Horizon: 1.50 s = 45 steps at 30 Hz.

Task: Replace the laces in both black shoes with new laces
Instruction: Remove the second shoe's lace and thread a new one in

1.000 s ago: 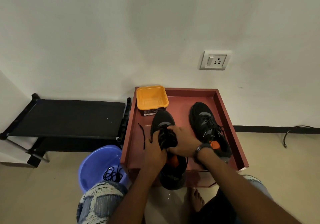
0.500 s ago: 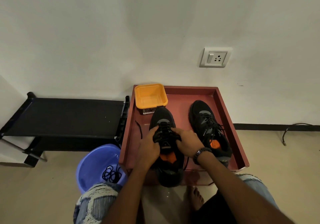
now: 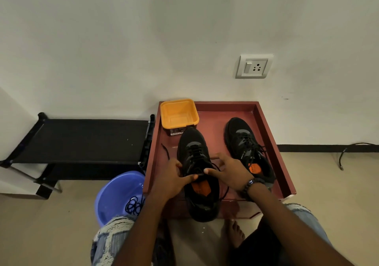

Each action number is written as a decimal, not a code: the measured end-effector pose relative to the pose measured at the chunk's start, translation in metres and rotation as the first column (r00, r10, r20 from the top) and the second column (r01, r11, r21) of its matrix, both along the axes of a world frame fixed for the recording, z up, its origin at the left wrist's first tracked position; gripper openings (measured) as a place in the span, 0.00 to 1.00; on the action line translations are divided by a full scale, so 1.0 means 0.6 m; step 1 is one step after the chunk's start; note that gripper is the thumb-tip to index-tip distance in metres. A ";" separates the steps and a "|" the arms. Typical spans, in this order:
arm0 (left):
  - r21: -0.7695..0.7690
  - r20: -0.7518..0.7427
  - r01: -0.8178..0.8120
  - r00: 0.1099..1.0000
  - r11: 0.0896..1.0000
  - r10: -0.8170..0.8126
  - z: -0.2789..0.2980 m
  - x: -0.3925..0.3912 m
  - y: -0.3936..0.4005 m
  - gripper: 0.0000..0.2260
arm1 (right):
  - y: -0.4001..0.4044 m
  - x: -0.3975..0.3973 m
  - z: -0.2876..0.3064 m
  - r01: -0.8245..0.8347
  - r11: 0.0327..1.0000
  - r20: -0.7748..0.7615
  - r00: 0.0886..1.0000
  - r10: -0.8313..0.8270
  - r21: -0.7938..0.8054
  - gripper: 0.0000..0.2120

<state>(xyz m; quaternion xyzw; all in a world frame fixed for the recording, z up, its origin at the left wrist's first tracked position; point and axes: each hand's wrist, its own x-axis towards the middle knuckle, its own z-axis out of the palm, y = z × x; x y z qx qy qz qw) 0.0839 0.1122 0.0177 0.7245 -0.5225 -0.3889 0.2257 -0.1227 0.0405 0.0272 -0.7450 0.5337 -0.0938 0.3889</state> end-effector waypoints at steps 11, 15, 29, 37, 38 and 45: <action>-0.062 0.179 0.126 0.977 0.990 -0.113 0.038 0.086 0.008 0.16 | -0.040 -0.034 0.035 -0.020 0.996 -0.118 0.993 0.009 -0.091 0.16; -0.035 0.190 0.105 0.977 0.994 -0.097 0.030 0.092 0.014 0.16 | -0.037 -0.045 0.021 0.013 0.998 -0.134 0.991 -0.021 -0.059 0.15; -0.134 -0.406 -0.168 0.908 0.977 0.101 0.137 0.106 0.014 0.18 | -0.054 -0.055 0.104 0.180 0.910 0.508 0.781 -0.363 0.373 0.10; -0.179 -0.763 -0.314 0.643 0.932 0.069 0.223 0.041 -0.087 0.11 | -0.074 -0.018 0.181 -0.104 0.839 0.734 0.549 -0.400 0.535 0.12; -0.201 -0.712 -0.284 0.700 0.937 0.059 0.230 0.045 -0.092 0.11 | -0.078 -0.018 0.176 -0.074 0.860 0.724 0.580 -0.375 0.504 0.12; -0.118 -0.704 -0.397 0.680 0.910 0.205 0.205 0.092 -0.087 0.09 | -0.103 -0.043 0.142 0.259 0.826 0.689 0.458 -0.561 0.500 0.08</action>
